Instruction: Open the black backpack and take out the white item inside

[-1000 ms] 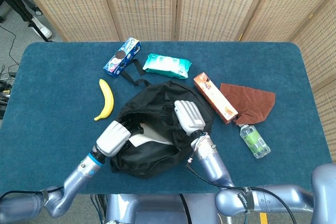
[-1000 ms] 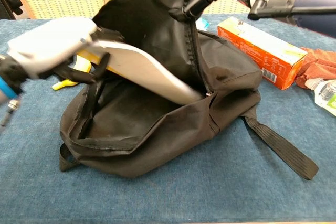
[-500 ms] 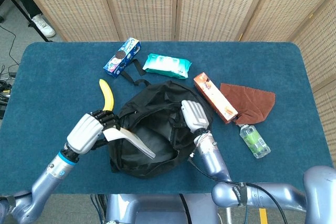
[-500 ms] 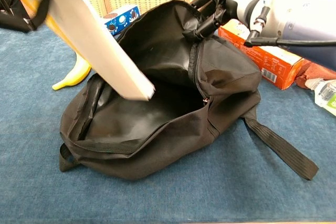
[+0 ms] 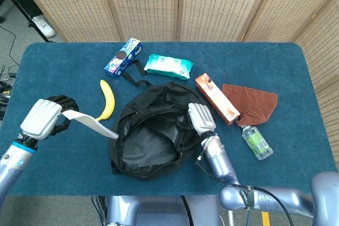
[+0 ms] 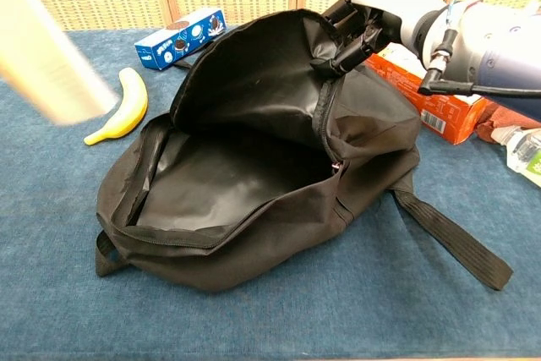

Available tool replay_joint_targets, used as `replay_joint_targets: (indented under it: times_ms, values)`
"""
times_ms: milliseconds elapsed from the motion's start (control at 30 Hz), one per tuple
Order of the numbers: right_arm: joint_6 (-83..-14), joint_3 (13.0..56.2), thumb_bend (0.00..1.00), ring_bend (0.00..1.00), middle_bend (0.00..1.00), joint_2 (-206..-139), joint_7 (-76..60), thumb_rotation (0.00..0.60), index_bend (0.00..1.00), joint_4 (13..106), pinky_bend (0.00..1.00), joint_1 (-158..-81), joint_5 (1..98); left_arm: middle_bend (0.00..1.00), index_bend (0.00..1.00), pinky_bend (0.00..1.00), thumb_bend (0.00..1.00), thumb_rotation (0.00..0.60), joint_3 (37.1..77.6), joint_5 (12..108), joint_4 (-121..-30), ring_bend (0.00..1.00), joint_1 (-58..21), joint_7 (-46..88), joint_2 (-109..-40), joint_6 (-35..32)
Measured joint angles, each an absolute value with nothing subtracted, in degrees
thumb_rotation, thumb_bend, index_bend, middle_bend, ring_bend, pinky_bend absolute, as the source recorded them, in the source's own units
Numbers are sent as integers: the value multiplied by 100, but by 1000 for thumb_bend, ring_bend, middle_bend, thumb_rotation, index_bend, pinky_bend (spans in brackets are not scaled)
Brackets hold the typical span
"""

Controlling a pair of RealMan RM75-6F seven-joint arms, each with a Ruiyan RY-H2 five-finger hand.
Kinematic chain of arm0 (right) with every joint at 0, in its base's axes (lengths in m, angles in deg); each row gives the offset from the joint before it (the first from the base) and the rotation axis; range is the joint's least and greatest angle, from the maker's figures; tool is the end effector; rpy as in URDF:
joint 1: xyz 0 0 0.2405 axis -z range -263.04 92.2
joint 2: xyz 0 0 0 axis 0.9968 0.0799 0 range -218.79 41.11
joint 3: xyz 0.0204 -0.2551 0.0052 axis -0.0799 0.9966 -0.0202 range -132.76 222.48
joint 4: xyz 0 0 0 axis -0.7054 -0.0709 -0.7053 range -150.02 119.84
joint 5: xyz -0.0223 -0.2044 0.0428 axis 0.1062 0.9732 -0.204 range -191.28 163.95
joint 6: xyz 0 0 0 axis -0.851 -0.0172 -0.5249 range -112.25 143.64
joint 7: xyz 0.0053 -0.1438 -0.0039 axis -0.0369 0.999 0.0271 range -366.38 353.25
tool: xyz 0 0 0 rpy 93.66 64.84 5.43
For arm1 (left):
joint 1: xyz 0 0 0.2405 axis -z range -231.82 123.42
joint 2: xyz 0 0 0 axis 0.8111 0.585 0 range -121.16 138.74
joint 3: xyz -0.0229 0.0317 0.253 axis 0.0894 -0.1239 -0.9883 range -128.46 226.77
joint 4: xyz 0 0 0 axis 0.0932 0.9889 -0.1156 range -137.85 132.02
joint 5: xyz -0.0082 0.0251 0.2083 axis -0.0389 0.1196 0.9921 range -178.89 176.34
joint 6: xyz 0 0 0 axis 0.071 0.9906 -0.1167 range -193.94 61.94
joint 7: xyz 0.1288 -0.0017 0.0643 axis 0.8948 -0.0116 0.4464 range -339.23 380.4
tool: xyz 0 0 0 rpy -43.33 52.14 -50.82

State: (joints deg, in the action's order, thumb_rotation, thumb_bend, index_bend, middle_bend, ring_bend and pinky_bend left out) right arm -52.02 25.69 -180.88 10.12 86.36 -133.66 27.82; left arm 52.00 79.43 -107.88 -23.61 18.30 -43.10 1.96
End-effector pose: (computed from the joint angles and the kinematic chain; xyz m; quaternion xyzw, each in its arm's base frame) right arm -0.0643 -0.3350 -0.0048 0.5805 -0.5599 0.4764 0.3500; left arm -0.2026 0.2876 0.1696 -0.7049 -0.3580 -0.4108 0.4541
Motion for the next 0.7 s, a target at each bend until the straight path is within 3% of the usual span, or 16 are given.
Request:
replay_joint_targets:
  times_ms: [133, 267, 333, 367, 433, 500, 567, 700]
  values:
    - [-5181, 2591, 466, 459, 606, -18103, 1028, 600, 641, 8626, 377, -13335, 2842, 503, 819, 460, 708, 600, 5160, 7086, -10897, 365, -2191, 2261, -4041, -737]
    - [-5163, 2601, 466, 459, 606, -18108, 1055, 600, 641, 8611, 377, -13307, 2881, 458, 804, 453, 701, 600, 5150, 6521, -10703, 338, -1985, 2926, -4257, -1125]
    - [-5144, 2608, 466, 459, 606, -18099, 1062, 600, 641, 8613, 377, -13288, 2899, 250, 634, 364, 678, 600, 5159, 6170, -10502, 192, -1881, 3359, -4545, -1185]
    - [-5137, 2615, 466, 459, 606, -18091, 1064, 600, 641, 8618, 377, -13278, 2918, 111, 482, 285, 660, 600, 5173, 6029, -10399, 89, -1844, 3539, -4704, -1185]
    - [-5126, 2639, 466, 459, 606, -18070, 1074, 600, 641, 8629, 377, -13262, 2966, 0, 256, 162, 627, 600, 5236, 5810, -10111, 0, -1789, 3836, -5136, -1108]
    - [-5112, 2678, 472, 459, 606, -18037, 1089, 600, 641, 8644, 377, -13241, 3048, 0, 98, 82, 586, 600, 5305, 5725, -9819, 0, -1763, 3897, -5525, -1001]
    - [-5101, 2714, 497, 459, 606, -18013, 1089, 600, 641, 8658, 377, -13220, 3144, 0, 14, 25, 523, 600, 5399, 5673, -9456, 0, -1729, 3805, -5904, -923]
    - [-5052, 2809, 482, 455, 593, -17970, 956, 600, 641, 8726, 376, -13139, 3437, 0, 0, 0, 450, 600, 5518, 5706, -9214, 0, -1708, 3677, -6101, -800]
